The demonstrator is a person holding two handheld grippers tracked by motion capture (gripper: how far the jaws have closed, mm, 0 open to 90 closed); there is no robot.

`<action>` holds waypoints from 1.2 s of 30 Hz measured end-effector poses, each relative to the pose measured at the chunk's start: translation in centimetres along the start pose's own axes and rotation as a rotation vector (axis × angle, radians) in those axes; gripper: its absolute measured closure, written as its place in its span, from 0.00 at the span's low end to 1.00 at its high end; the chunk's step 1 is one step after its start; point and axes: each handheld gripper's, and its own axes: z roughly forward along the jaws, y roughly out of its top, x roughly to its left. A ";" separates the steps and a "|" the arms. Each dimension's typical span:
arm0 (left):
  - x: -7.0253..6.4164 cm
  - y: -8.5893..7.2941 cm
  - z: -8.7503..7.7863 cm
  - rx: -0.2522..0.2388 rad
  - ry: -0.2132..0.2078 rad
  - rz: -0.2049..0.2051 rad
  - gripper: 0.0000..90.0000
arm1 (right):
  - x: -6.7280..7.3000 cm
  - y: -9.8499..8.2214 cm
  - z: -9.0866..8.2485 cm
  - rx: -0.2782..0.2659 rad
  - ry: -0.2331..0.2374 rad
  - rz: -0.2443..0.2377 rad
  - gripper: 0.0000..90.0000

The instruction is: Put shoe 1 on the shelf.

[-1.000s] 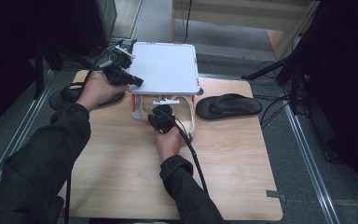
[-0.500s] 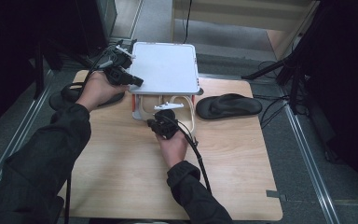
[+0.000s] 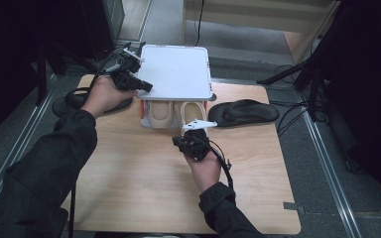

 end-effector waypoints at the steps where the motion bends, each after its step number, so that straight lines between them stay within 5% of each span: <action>1: 0.0 0.0 0.0 0.002 0.000 0.005 1.00 | -0.2 -0.4 -0.3 0.005 -0.005 -0.003 1.00; 11: -0.1 0.0 0.0 0.000 0.006 0.003 1.00 | -2.3 -3.1 -2.5 0.002 0.006 0.057 1.00; 18: -0.1 0.0 0.0 0.001 0.006 0.005 1.00 | -4.1 -4.5 -3.3 0.015 -0.039 0.066 1.00; 36: -0.1 0.0 0.0 -0.004 -0.001 -0.001 1.00 | -6.5 -3.9 -2.0 0.045 -0.092 0.062 1.00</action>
